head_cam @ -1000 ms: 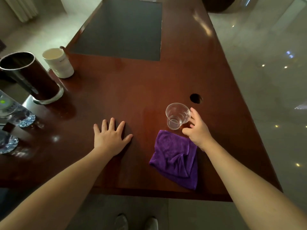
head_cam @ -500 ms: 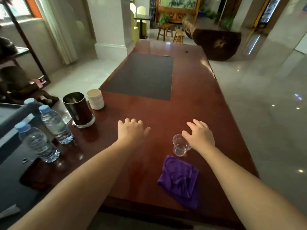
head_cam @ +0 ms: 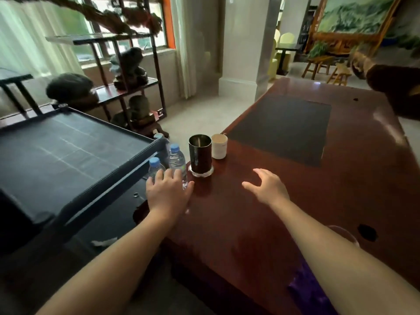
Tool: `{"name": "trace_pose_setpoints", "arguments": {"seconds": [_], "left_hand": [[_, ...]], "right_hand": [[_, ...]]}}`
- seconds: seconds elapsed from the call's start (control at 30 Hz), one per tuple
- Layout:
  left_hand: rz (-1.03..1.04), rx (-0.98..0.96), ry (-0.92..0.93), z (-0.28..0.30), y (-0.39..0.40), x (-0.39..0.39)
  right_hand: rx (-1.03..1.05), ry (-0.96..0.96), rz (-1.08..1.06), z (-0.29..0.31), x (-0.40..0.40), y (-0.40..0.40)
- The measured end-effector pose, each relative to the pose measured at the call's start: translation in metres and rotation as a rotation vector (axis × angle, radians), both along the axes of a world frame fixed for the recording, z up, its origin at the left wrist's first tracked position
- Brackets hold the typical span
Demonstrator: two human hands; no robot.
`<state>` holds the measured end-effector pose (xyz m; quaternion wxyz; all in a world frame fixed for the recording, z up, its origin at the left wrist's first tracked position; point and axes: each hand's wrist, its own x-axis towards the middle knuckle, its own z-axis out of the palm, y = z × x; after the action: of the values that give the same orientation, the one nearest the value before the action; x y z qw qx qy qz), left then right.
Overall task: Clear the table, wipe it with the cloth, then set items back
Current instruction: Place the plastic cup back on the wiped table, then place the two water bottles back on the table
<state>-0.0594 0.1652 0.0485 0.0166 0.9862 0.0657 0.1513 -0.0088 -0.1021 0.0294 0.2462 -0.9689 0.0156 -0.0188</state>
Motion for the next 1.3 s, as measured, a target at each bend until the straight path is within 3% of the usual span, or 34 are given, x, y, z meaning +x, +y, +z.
{"name": "trace_pose_setpoints", "arguments": {"seconds": [0.2,0.4,0.6,1.03,1.3], "left_hand": [[0.227,-0.108,-0.017,-0.006,0.069,-0.012],[0.271,-0.192,0.039,-0.023,0.089,0.001],[0.281,-0.523,0.128,-0.042,0.094,0.036],[0.029,-1.236,-0.050,-0.103,0.101,0.120],[-0.032,-1.299,-0.152,-0.113,0.096,0.139]], "right_hand": [[0.155,0.063,0.136,-0.004,0.025,0.080],[0.242,0.076,0.199,-0.013,0.049,0.129],[0.414,0.138,0.166,-0.028,0.077,0.169],[0.773,0.162,0.128,-0.063,0.157,0.236],[0.740,0.104,0.106,-0.076,0.165,0.247]]}}
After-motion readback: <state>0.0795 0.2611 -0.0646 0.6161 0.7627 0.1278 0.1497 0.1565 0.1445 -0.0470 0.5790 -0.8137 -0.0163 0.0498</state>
